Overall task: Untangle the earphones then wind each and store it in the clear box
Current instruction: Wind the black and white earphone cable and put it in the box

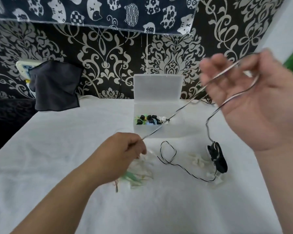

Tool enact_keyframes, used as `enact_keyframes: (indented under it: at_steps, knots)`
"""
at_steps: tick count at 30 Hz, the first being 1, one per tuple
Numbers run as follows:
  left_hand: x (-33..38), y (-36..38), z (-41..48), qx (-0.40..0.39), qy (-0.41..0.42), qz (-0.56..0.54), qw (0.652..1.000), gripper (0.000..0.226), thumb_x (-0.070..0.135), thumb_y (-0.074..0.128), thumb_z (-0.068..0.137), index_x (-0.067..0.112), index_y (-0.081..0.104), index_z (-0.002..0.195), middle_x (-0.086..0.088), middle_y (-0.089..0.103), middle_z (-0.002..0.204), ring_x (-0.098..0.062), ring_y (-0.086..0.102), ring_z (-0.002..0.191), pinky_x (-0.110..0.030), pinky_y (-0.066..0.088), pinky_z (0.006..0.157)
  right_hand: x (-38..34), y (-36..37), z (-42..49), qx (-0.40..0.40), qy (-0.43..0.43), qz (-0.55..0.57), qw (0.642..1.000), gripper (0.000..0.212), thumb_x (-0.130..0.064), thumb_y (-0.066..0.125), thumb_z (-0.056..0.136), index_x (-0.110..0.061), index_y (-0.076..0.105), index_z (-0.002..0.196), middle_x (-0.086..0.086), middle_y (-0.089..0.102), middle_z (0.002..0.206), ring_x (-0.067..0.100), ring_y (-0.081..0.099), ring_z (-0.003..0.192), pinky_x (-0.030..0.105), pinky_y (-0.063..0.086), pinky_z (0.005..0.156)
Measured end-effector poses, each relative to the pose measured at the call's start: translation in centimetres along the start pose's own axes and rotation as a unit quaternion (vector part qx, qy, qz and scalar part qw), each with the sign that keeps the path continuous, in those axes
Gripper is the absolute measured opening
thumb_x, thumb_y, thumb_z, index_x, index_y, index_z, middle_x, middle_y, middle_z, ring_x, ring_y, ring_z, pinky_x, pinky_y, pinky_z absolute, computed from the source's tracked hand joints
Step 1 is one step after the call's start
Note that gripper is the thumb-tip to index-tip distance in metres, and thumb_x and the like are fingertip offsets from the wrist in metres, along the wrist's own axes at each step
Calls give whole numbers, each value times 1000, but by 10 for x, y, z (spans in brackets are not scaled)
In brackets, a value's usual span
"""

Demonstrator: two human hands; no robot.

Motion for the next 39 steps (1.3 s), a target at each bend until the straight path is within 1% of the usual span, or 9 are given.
enact_keyframes:
  at_steps: [4,8,10,16,23,28,32,36,39]
  knots:
    - [-15,-25,1,95,-37,41,994,33,25,52,101,34,70,74,15,67,73,-5,56,51,-20,42,49,-23,-25,7,7,-26,108,994,42,-21,39,101,-9,54,64,16,69,91,33,71,100,45,58,83]
    - [-2,-25,-1,111,-8,-139,984,27,24,50,101,27,73,88,3,74,80,-15,72,80,-43,57,86,-7,-29,0,60,73,-115,989,34,-26,50,79,-14,49,46,8,64,70,27,71,77,39,61,73]
    - [11,-19,-3,98,39,-171,980,17,36,58,93,32,68,106,8,73,95,-6,70,90,-33,58,86,12,-19,-7,20,127,-216,968,34,-26,53,81,-10,55,51,15,67,75,31,69,78,44,62,75]
    - [35,3,-8,-32,112,-216,969,75,34,74,77,36,42,144,23,58,135,4,50,130,-25,39,108,49,0,-19,-108,175,-431,879,36,-23,53,98,-8,70,70,10,68,85,19,64,85,47,58,86]
    - [18,13,-6,-40,20,-118,992,16,16,62,96,29,71,93,9,72,78,-8,70,81,-28,53,75,48,0,-20,-91,212,-411,882,39,-31,57,93,-10,60,60,5,41,55,15,30,46,23,21,44]
    - [-8,20,-6,-70,-33,164,983,23,32,60,96,37,60,118,17,57,111,-3,56,104,-21,46,90,51,-46,-14,-54,244,-728,638,56,-49,59,92,-11,64,52,-4,46,44,16,45,45,30,36,55]
    - [-18,23,-11,-126,-77,221,964,37,40,63,94,34,55,129,12,50,131,-10,49,123,-25,41,100,89,-74,-17,-87,293,-807,505,24,-31,73,80,-7,74,85,10,75,85,25,70,81,34,54,71]
    - [-22,22,-10,-117,-88,219,965,37,41,65,92,33,56,127,13,51,131,-9,50,121,-25,42,99,132,-54,-13,-74,192,-780,592,10,-20,64,86,-15,72,85,3,71,93,23,66,88,33,54,77]
    - [-21,19,-7,-100,-76,224,967,32,41,64,92,34,58,123,15,53,124,-7,51,118,-24,43,97,173,-50,-19,-95,144,-796,580,13,-22,60,91,-12,67,95,3,63,97,26,61,92,37,51,78]
Point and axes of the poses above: each hand's wrist, its own z-axis towards the middle knuckle, its own y-axis out of the palm, x = y × z, the point moved 6 cm from there along z, towards the middle knuckle
